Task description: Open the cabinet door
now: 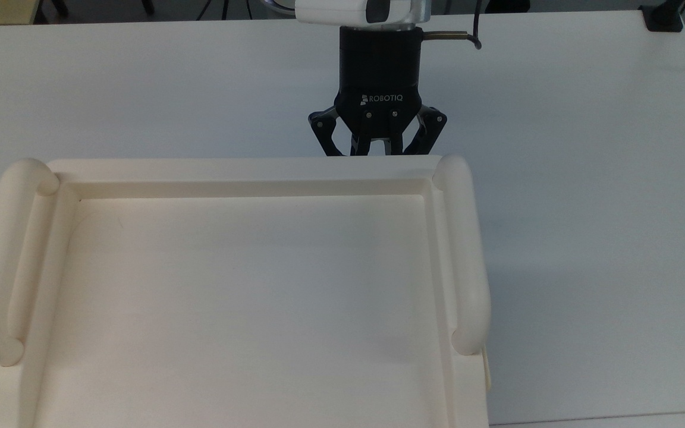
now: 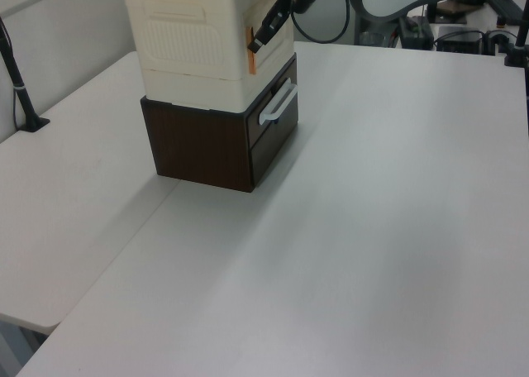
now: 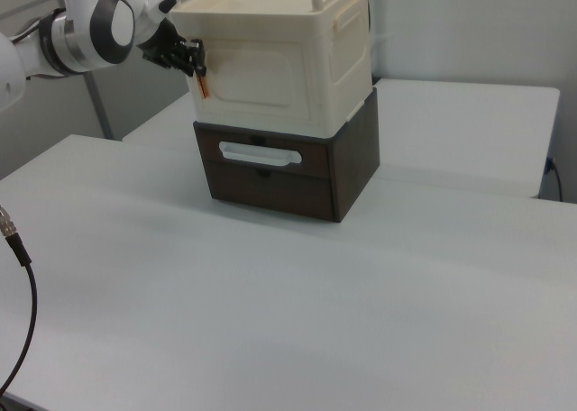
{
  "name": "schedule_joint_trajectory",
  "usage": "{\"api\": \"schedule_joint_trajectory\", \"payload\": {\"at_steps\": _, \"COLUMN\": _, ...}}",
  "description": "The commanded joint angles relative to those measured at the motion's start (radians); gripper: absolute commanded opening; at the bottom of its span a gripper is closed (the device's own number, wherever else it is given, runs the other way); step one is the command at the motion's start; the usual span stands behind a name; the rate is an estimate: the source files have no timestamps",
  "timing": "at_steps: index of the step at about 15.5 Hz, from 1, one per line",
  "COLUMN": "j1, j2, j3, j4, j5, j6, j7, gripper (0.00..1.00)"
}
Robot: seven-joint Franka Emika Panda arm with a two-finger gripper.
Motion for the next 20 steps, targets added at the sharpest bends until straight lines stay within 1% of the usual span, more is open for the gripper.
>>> {"api": "schedule_joint_trajectory", "payload": {"at_steps": 1, "j1": 0.007, "j2": 0.011, "j3": -0.006, "j4": 0.007, "j5": -0.024, "j6": 0.020, "j7": 0.094, "gripper": 0.33}}
{"api": "schedule_joint_trajectory", "payload": {"at_steps": 6, "j1": 0.007, "j2": 0.011, "j3": -0.006, "j4": 0.007, "j5": -0.053, "j6": 0.021, "j7": 0.165, "gripper": 0.31}}
{"api": "schedule_joint_trajectory", "payload": {"at_steps": 8, "j1": 0.009, "j2": 0.011, "j3": -0.006, "j4": 0.019, "j5": -0.056, "j6": 0.020, "j7": 0.167, "gripper": 0.27}}
{"api": "schedule_joint_trajectory", "payload": {"at_steps": 10, "j1": 0.009, "j2": 0.011, "j3": -0.005, "j4": 0.016, "j5": -0.096, "j6": 0.020, "j7": 0.167, "gripper": 0.13}}
{"api": "schedule_joint_trajectory", "payload": {"at_steps": 11, "j1": 0.009, "j2": 0.011, "j3": -0.005, "j4": 0.014, "j5": -0.102, "j6": 0.020, "j7": 0.167, "gripper": 0.07}}
{"api": "schedule_joint_trajectory", "payload": {"at_steps": 12, "j1": 0.009, "j2": 0.011, "j3": -0.005, "j4": 0.011, "j5": -0.104, "j6": 0.018, "j7": 0.167, "gripper": 0.03}}
{"api": "schedule_joint_trajectory", "payload": {"at_steps": 13, "j1": 0.009, "j2": 0.009, "j3": -0.005, "j4": 0.010, "j5": -0.104, "j6": 0.012, "j7": 0.165, "gripper": 0.01}}
{"api": "schedule_joint_trajectory", "payload": {"at_steps": 16, "j1": 0.007, "j2": 0.003, "j3": -0.005, "j4": 0.005, "j5": -0.101, "j6": 0.000, "j7": 0.165, "gripper": 0.00}}
{"api": "schedule_joint_trajectory", "payload": {"at_steps": 20, "j1": -0.001, "j2": -0.032, "j3": -0.003, "j4": -0.006, "j5": -0.085, "j6": -0.149, "j7": 0.162, "gripper": 0.00}}
